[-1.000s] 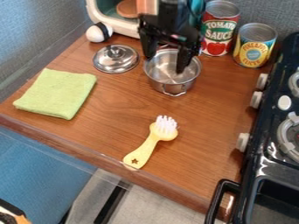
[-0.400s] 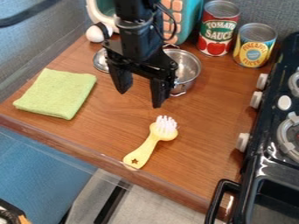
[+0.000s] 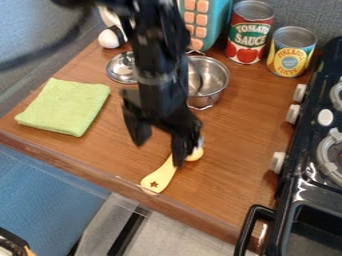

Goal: Move the yellow brash cloth from the left to below side edge of the table

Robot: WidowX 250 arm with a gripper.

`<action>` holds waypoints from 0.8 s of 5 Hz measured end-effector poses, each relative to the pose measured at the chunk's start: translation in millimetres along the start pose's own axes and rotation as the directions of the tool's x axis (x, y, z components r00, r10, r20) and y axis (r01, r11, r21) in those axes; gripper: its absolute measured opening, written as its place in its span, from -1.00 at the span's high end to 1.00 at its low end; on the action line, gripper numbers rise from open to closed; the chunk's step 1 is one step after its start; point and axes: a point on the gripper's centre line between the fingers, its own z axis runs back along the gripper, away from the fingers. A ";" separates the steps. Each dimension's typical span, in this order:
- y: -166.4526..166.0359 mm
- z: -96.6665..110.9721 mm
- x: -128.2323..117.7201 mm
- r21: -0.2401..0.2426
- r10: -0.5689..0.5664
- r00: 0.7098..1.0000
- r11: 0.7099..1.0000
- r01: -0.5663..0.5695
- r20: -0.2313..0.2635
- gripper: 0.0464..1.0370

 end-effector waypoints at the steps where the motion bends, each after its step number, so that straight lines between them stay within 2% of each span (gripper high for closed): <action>1: -0.9 -24.1 -9.1 0.031 -0.006 1.000 1.000 0.007 -0.025 -0.93; 2: 3.0 -43.3 -18.4 0.066 0.014 1.000 0.998 -0.013 -0.012 -0.93; 3: 4.1 -47.5 -12.2 0.076 0.015 0.999 0.997 -0.018 0.035 -0.83; 4: 0.9 -47.5 -10.5 0.073 0.005 0.999 0.997 -0.008 0.044 -0.33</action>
